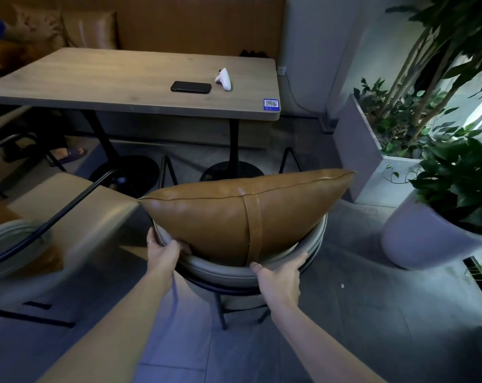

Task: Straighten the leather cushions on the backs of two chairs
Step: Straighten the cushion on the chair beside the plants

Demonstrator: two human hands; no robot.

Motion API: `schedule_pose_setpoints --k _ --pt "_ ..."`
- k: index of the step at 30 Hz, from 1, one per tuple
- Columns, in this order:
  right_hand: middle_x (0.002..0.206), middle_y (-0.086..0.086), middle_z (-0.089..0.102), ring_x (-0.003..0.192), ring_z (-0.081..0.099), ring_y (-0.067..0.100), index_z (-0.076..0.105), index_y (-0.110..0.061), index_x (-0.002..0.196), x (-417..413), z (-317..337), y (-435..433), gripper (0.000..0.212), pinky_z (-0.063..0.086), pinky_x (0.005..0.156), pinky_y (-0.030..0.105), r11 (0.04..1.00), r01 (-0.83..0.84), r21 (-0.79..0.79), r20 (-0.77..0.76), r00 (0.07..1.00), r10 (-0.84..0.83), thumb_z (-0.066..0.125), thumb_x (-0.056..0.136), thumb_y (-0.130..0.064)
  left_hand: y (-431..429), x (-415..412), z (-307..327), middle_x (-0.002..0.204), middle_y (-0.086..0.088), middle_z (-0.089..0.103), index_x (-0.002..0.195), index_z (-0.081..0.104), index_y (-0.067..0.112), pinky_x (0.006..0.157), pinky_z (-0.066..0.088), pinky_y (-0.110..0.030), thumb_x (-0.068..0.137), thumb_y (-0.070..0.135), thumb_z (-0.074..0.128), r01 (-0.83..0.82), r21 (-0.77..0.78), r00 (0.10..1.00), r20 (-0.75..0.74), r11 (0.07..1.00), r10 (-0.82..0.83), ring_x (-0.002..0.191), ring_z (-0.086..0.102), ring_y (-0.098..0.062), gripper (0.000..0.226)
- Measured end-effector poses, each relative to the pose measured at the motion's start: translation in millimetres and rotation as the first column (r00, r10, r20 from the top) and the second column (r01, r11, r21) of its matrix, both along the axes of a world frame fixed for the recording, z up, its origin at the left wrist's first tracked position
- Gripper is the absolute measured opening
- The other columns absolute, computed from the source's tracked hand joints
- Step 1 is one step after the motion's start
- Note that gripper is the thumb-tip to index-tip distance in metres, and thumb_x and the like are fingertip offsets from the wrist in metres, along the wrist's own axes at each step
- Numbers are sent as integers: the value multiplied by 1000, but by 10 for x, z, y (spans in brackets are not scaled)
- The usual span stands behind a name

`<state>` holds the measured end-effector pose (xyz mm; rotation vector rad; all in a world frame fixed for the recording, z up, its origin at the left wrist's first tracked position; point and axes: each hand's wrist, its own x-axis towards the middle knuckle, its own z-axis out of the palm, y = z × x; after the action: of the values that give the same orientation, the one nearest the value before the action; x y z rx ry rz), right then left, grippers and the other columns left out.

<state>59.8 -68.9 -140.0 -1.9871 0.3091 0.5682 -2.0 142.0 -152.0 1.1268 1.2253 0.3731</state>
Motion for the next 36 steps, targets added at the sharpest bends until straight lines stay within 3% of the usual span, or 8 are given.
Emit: schedule_pose_setpoints --k 5,8,10,14,18,23,29,36 --pt "149 19 46 127 53 43 24 -20 148 196 -10 -75 88 42 109 55 995 99 2 52 994 -99 82 83 -31 197 46 -63 128 -8 59 152 30 33 94 52 -46 69 -7 67 -4 30 1000 -4 1000 5 110 58 -29 99" --pt "163 16 33 138 46 43 10 -30 162 479 -20 -176 113 43 111 57 985 162 65 -32 987 -160 86 78 -33 241 75 -95 127 -9 61 150 33 36 87 52 -41 72 -5 65 -27 35 1000 -12 999 28 110 58 -30 94" --pt "162 8 40 138 49 40 10 -40 162 659 -61 -172 123 47 108 60 975 169 147 -125 981 -152 88 68 -35 229 78 -104 121 -8 64 149 35 38 80 52 -40 72 -5 63 -49 35 999 -4 998 49 106 60 -31 93" --pt "142 4 60 124 59 36 27 -41 152 914 -474 -149 115 53 100 60 978 163 133 -148 979 -143 82 52 -27 307 110 -131 119 -7 65 150 35 38 87 56 -45 72 -8 62 -81 1 996 32 997 81 106 62 -31 95" --pt "145 6 56 128 56 36 19 -41 157 814 -325 53 117 52 101 60 983 127 133 -140 984 -108 82 59 -27 484 133 -118 118 -13 70 150 37 38 79 54 -39 82 9 65 -74 30 997 38 997 73 106 64 -28 78" --pt "152 11 45 127 55 39 8 -45 158 796 -307 308 127 52 101 61 989 76 123 -119 991 -62 85 57 -41 761 167 -90 130 -10 65 148 40 40 101 50 -53 86 38 67 -59 64 998 21 996 57 118 62 -32 67" --pt "152 13 42 126 55 41 12 -39 156 905 -392 561 129 53 99 61 994 45 100 -98 995 -36 86 50 -52 1042 290 -52 129 -10 65 148 43 32 99 50 -52 92 26 61 -43 112 999 6 993 43 115 63 -31 58" --pt "154 11 41 129 54 39 10 -39 157 1117 -419 799 136 55 98 61 994 31 100 -87 996 -23 83 44 -59 1329 491 -67 132 -8 65 151 37 36 105 47 -49 85 23 57 -6 96 1000 -4 995 7 120 59 -30 70"
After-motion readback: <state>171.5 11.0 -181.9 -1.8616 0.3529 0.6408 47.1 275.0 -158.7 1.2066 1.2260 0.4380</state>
